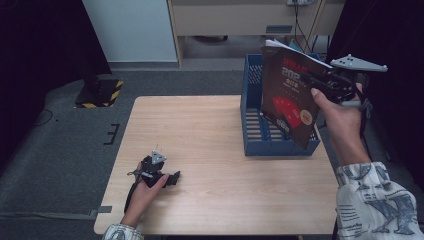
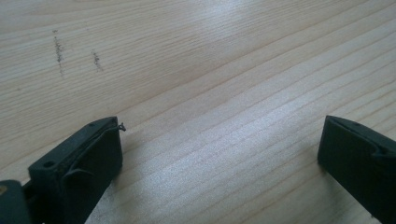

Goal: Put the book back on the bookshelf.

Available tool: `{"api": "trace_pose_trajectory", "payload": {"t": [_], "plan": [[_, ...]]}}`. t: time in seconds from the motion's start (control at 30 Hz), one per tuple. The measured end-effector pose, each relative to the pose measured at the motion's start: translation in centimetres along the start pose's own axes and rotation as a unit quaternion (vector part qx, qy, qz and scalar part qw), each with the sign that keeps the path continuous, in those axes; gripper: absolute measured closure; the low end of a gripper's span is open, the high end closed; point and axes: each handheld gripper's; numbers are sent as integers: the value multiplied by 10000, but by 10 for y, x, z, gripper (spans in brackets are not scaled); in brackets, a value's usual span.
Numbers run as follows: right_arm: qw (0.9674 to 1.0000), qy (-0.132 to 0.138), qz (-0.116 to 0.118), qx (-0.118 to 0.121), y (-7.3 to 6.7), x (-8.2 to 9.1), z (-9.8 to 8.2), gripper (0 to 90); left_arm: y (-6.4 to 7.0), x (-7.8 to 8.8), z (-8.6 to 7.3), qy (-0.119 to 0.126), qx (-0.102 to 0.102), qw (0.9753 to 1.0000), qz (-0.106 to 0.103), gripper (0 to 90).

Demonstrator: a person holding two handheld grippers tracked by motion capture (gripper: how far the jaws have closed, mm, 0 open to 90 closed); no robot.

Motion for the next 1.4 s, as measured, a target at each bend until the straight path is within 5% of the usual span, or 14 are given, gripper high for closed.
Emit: {"api": "trace_pose_trajectory", "payload": {"t": [0.87,1.4], "plan": [[9966,-87,-823,-37,48,29,4,871,0,0,0,1,-2,10000,-5,0],[9913,-233,-1294,-45,62,21,-1,871,0,0,0,4,-3,10000,-10,0]]}}
Point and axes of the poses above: each handheld gripper's, and its own axes: x roughly backward along the jaws, z roughly out of its top, y roughly to its right, and after that the axes turned 14 degrees about y, right-handed
